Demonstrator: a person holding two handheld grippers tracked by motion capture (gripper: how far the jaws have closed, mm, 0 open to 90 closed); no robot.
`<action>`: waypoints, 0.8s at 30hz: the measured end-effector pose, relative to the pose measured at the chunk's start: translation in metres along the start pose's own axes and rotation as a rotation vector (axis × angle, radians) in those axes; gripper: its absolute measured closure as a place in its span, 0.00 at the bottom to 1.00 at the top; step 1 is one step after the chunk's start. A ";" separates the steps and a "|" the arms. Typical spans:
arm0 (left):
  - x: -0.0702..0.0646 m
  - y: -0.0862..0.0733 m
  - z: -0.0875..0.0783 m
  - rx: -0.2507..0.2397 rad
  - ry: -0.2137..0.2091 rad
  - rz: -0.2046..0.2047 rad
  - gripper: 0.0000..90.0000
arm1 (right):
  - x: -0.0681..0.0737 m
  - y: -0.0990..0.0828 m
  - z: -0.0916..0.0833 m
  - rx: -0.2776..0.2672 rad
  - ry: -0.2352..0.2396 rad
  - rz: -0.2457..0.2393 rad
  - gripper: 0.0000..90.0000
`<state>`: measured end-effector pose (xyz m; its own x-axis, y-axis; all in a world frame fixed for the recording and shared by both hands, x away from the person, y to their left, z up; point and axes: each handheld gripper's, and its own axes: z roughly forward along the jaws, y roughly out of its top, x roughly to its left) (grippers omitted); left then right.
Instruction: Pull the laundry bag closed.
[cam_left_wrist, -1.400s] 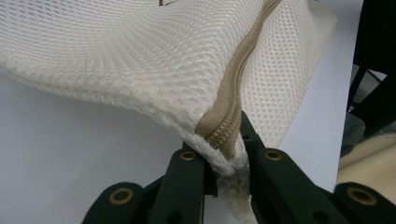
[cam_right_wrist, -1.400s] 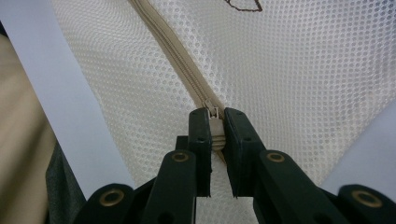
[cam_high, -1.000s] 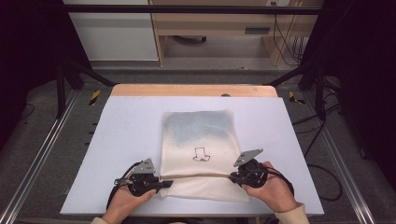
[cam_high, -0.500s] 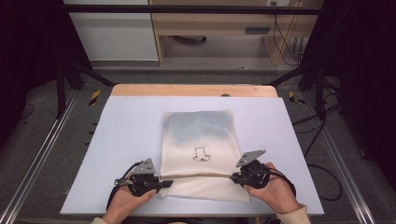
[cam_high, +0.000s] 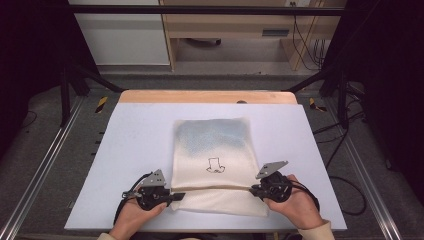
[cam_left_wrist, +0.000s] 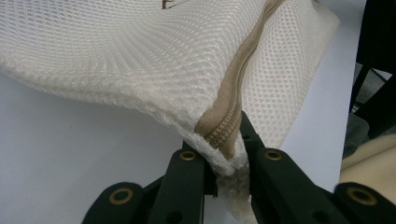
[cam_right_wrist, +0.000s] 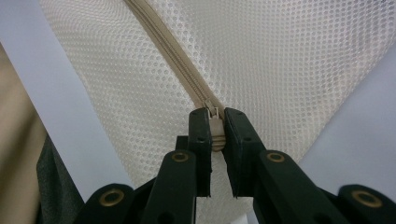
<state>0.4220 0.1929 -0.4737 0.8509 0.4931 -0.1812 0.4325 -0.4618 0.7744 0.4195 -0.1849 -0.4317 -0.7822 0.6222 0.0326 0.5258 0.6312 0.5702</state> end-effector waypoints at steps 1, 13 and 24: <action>0.000 0.000 0.000 0.000 0.000 0.000 0.94 | 0.000 0.000 0.000 0.000 0.000 0.000 0.91; -0.001 0.000 0.000 -0.001 0.003 0.002 0.93 | -0.001 -0.001 0.000 -0.004 0.002 -0.005 0.91; 0.000 0.000 0.000 -0.004 0.002 0.002 0.94 | -0.003 -0.004 -0.003 -0.005 -0.002 0.008 0.91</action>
<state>0.4217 0.1928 -0.4731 0.8515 0.4932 -0.1784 0.4294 -0.4603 0.7770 0.4186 -0.1908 -0.4318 -0.7775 0.6279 0.0353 0.5300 0.6240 0.5742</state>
